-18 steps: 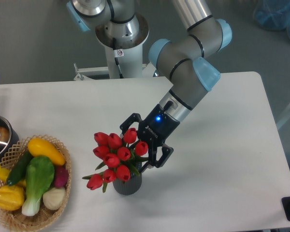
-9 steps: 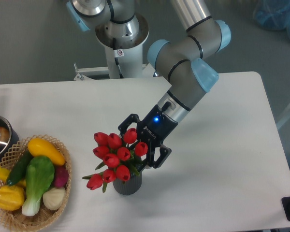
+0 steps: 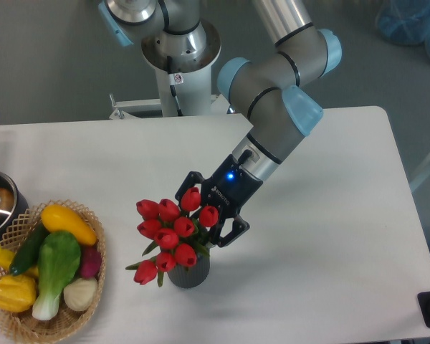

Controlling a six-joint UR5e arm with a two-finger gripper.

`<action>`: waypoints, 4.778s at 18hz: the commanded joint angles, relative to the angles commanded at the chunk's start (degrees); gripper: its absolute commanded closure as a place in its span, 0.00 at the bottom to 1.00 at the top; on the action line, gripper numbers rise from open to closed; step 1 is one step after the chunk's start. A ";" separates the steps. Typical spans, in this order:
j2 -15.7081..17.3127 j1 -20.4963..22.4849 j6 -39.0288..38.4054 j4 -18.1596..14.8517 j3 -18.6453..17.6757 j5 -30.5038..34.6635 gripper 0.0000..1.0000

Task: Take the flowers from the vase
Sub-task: 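Close the gripper on the tulip stems, then lift the tulip bunch straight up out of the vase, then carry the held tulips up and away from the vase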

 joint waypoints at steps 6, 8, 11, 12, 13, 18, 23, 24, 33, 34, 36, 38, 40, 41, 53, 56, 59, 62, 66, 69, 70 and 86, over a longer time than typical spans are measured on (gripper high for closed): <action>0.35 0.35 -0.09 0.00 0.00 0.00 0.53; 0.35 0.35 -0.09 0.00 0.00 -0.09 0.53; 0.44 0.26 -0.09 0.00 0.00 -0.09 0.55; 0.44 0.26 -0.09 0.00 0.00 -0.09 0.55; 0.44 0.26 -0.09 -0.09 -0.09 -0.09 0.55; 0.44 0.44 -0.53 -0.09 -0.26 -2.37 0.57; 0.79 0.62 -1.32 -0.09 -0.44 -2.99 0.57; 0.97 0.62 -1.32 0.00 -0.53 -3.51 0.57; 3.95 2.90 -5.18 -0.09 -0.70 -9.48 0.57; 4.13 2.99 -5.97 0.00 -0.70 -9.75 0.57; 4.66 3.51 -6.59 -0.09 -0.70 -9.84 0.57; 5.27 3.78 -6.59 -0.09 -0.62 -10.89 0.57; 5.62 4.65 -7.81 -0.09 -0.53 -13.17 0.57; 5.71 4.83 -8.87 0.00 -0.44 -13.71 0.57; 8.17 6.85 -11.78 -0.09 0.96 -20.03 0.57; 8.26 6.94 -12.92 -0.09 1.41 -21.27 0.57; 8.35 6.86 -13.10 -0.09 1.76 -22.23 0.57; 8.35 6.86 -14.49 -0.09 2.72 -22.67 0.57; 8.26 6.68 -18.80 0.00 5.97 -22.85 0.57; 8.26 6.68 -19.16 -0.09 6.33 -23.81 0.57; 8.26 6.77 -20.12 -0.09 6.85 -24.17 0.57; 7.38 16.16 -24.52 -0.09 9.93 -23.99 0.57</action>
